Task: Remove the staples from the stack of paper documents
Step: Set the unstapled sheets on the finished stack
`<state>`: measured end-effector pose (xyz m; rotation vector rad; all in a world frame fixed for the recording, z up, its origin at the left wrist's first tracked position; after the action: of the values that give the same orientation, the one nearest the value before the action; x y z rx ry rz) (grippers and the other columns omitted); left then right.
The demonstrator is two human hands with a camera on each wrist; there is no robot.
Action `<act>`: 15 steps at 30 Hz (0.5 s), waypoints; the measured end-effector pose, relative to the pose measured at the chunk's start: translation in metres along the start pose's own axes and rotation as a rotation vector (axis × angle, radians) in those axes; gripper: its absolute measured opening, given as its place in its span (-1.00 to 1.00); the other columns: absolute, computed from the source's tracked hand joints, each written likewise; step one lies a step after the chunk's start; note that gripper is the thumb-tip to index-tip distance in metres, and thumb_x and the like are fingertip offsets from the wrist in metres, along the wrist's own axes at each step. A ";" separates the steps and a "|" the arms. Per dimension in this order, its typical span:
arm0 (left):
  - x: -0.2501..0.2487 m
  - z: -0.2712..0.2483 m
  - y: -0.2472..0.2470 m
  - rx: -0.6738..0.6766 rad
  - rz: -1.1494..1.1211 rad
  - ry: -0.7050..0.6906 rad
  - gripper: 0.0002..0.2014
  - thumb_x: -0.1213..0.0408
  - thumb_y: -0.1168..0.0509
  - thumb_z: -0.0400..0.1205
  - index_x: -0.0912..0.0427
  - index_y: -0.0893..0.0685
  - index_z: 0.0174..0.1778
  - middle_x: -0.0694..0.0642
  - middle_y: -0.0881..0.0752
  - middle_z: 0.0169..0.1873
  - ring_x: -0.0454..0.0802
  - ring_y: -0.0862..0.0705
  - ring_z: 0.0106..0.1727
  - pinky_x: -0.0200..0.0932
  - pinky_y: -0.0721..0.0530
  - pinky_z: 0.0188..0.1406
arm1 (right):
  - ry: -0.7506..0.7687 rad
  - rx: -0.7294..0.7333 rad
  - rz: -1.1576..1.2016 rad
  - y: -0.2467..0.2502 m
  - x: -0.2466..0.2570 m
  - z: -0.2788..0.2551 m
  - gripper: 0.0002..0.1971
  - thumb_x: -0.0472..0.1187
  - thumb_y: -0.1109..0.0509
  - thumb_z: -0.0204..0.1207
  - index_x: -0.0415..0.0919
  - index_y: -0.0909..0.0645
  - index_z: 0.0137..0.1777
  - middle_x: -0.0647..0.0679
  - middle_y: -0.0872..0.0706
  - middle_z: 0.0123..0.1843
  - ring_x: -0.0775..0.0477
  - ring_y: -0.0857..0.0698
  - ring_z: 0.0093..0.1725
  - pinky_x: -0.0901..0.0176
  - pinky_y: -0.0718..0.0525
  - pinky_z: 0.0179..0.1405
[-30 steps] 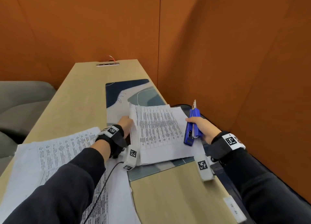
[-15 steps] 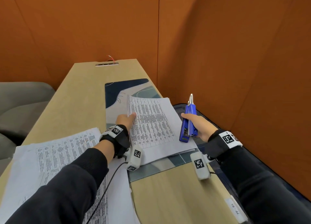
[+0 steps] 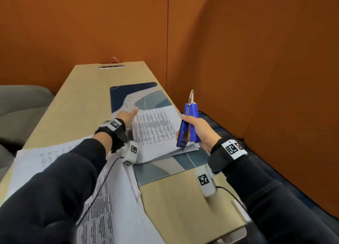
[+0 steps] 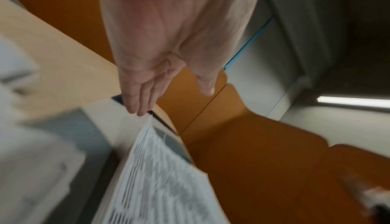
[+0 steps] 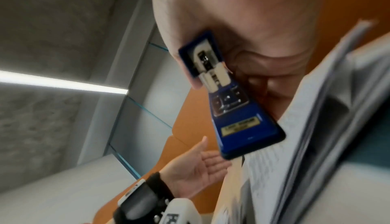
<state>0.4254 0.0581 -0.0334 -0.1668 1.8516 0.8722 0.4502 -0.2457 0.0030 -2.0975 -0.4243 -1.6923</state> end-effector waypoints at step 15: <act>0.097 -0.185 0.177 0.116 0.823 0.183 -0.35 -0.04 -0.33 0.61 0.33 -0.41 0.49 0.27 -0.49 0.43 0.19 -0.55 0.34 -0.16 -0.58 -0.08 | -0.304 0.214 -0.282 -0.114 -0.072 -0.056 -0.84 -0.09 -0.41 0.61 -0.16 -0.54 -0.05 -0.11 -0.72 -0.29 -0.04 -0.71 -0.33 0.16 -0.73 -0.34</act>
<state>0.1576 0.0955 0.0078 0.6531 2.1561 1.3210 0.3321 -0.1731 -0.0433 -2.2152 -0.9896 -1.3900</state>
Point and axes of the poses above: each hand's wrist, its own z-axis towards the middle knuckle, its own y-axis out of the back of the hand, x = y × z, the point moved 10 cm from there along z, towards the middle knuckle
